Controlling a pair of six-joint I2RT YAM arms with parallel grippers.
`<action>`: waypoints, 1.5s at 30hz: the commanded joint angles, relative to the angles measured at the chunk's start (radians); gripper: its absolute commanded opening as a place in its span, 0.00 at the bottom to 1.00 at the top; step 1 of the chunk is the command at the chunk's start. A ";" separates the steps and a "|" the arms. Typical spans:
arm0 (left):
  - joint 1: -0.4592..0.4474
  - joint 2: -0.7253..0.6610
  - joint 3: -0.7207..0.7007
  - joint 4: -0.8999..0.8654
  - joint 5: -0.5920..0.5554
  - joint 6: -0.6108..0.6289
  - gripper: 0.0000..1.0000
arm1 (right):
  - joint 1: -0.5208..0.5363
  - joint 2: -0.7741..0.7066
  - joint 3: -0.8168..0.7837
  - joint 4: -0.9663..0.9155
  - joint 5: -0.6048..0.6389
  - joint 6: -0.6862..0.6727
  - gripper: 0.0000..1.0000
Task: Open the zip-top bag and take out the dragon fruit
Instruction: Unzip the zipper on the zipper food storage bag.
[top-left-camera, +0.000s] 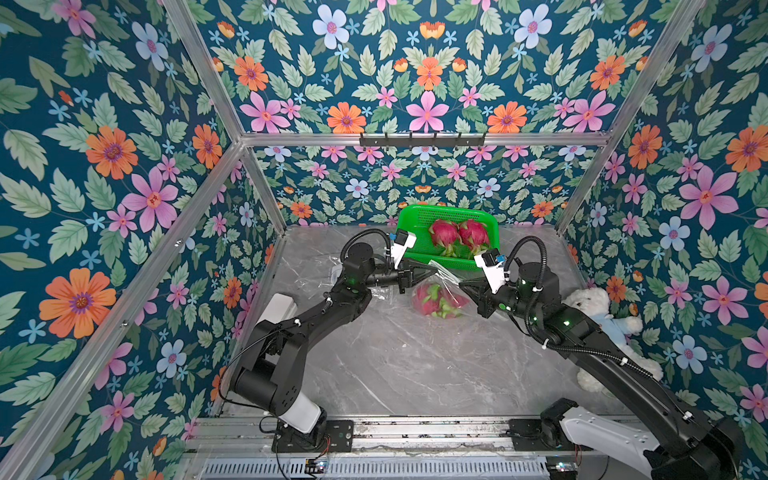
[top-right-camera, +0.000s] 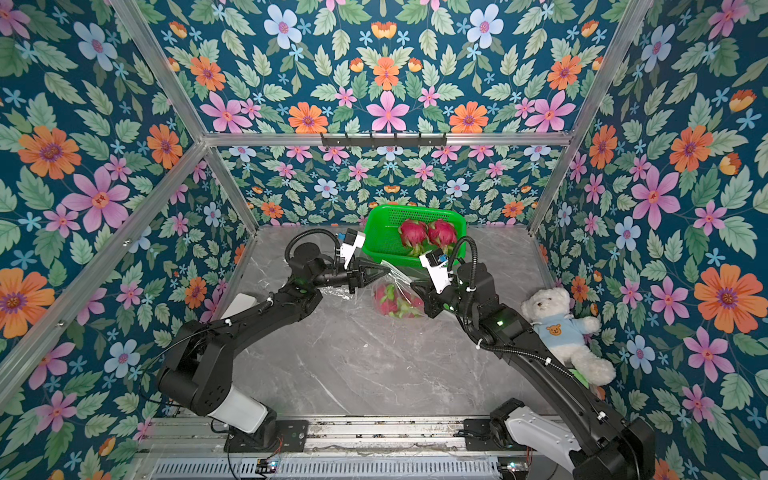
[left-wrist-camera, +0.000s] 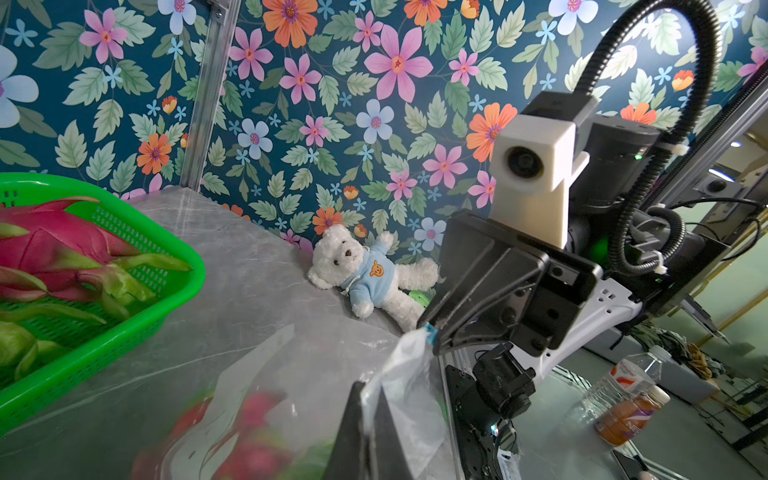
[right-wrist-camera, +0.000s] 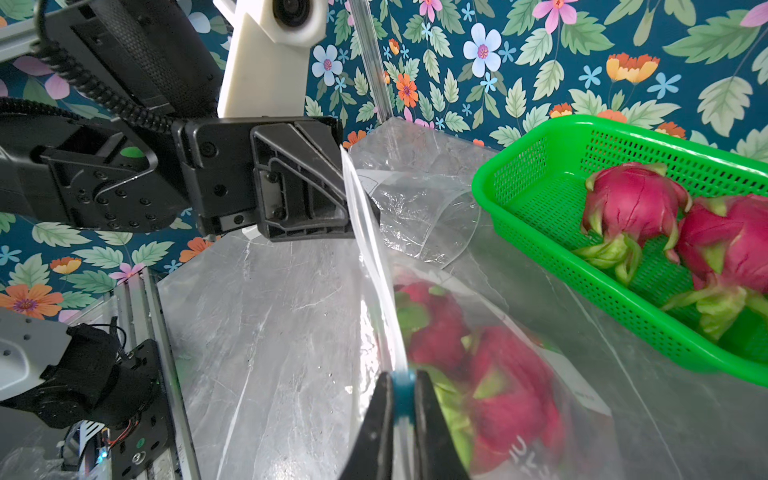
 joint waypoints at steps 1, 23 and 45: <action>0.011 -0.002 -0.003 0.023 -0.075 0.022 0.00 | 0.000 -0.016 -0.010 -0.059 0.010 0.015 0.10; 0.019 0.015 0.012 0.035 -0.090 0.000 0.00 | 0.000 -0.022 0.050 -0.089 0.000 0.005 0.29; 0.018 0.004 0.008 0.044 -0.075 0.003 0.00 | 0.000 0.158 0.139 -0.021 -0.054 -0.007 0.20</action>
